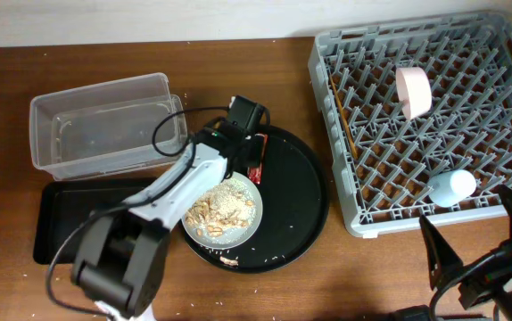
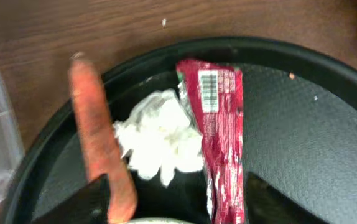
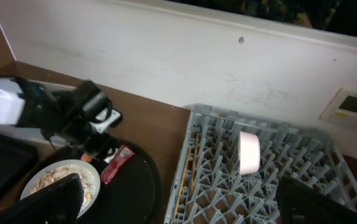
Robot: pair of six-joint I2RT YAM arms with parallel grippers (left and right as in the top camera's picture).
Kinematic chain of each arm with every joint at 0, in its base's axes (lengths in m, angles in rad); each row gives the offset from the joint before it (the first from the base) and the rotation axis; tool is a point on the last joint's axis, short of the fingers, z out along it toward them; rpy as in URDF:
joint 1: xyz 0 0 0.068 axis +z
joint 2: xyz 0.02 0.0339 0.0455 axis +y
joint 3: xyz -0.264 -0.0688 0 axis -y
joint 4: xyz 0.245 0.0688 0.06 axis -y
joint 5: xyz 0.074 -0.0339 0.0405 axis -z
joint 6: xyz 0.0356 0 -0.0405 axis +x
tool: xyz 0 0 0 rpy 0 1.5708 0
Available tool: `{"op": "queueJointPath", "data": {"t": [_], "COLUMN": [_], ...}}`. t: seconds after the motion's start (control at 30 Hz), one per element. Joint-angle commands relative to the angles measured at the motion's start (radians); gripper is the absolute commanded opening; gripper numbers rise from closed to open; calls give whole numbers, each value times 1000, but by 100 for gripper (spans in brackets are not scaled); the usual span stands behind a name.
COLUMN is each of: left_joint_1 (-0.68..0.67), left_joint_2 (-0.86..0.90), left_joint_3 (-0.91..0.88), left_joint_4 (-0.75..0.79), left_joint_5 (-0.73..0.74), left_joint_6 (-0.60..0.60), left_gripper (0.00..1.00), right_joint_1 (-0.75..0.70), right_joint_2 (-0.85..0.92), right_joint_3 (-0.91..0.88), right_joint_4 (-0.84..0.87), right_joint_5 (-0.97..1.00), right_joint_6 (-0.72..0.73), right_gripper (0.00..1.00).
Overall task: Sort waste into correct bins and load items into the dishwasher rack
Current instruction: 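Pick the white tissue with the left gripper and drop it in the clear bin, then pick the red wrapper with the left gripper and drop it in the clear bin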
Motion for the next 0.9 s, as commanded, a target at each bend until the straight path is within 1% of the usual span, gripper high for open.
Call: {"op": "queueJointPath", "data": {"t": [0.0, 0.07, 0.13, 0.17, 0.2, 0.23, 0.27, 0.37, 0.4, 0.43, 0.5, 0.57, 0.63, 0.7, 0.73, 0.77, 0.8, 0.83, 0.87], "left_joint_1": [0, 0, 0, 0, 2, 2, 2, 2, 6, 24, 83, 199, 305, 379, 430, 446, 453, 454, 453], "left_joint_2": [94, 127, 138, 138, 135, 122, 93, 28, 4, -23, -74, -117, -118, -117, -113, -104, -90, -69, -51], "left_joint_3": [-1, -1, -1, -1, 3, 32, 84, 201, 244, 271, 280, 280, 280, 280, 280, 280, 280, 280, 280], "left_joint_4": [78, 81, 95, 101, 94, 56, -15, -185, -259, -306, -334, -338, -318, -275, -272, -280, -281, -281, -285], "left_joint_5": [27, 18, -20, -23, -24, -26, -48, -55, -97, -106, -108, -109, -153, -201, -198, -198, -198, -198, -198], "left_joint_6": [7, 6, 6, 7, 9, 9, 6, 5, -14, -29, -60, -74, -73, -73, -73, -73, -73, -68, -65], "left_gripper": [55, 44, 28, 13, 0, 0, 1, 0, 0, 0, 0, 0, 0, 0, 0, 0, 5, 21, 30], "right_joint_1": [5, 5, 5, 5, 5, 5, 5, 5, 5, 5, 5, 5, 5, 5, 5, 5, 5, 5, 5], "right_joint_2": [5, 5, 5, 5, 5, 5, 5, 5, 5, 5, 5, 5, 5, 5, 5, 5, 5, 5, 5], "right_joint_3": [-3, -3, -3, -3, -3, -3, -3, -3, -3, -3, -3, -3, -3, -3, -3, -3, -3, -3, -3], "right_joint_4": [2, 2, 2, 2, 2, 2, 2, 2, 2, 2, 2, 2, 2, 2, 2, 2, 2, 2, 2], "right_joint_5": [10, 10, 10, 10, 10, 10, 10, 10, 10, 10, 10, 10, 10, 10, 10, 10, 10, 9, 10], "right_joint_6": [-7, -7, -7, -7, -7, -7, -7, -7, -7, -7, -7, -7, -7, -7, -7, -7, -7, -7, -7], "right_gripper": [98, 98, 98, 98, 98, 98, 98, 98, 98, 98, 98, 98, 98, 98, 98, 98, 98, 98, 98]}}
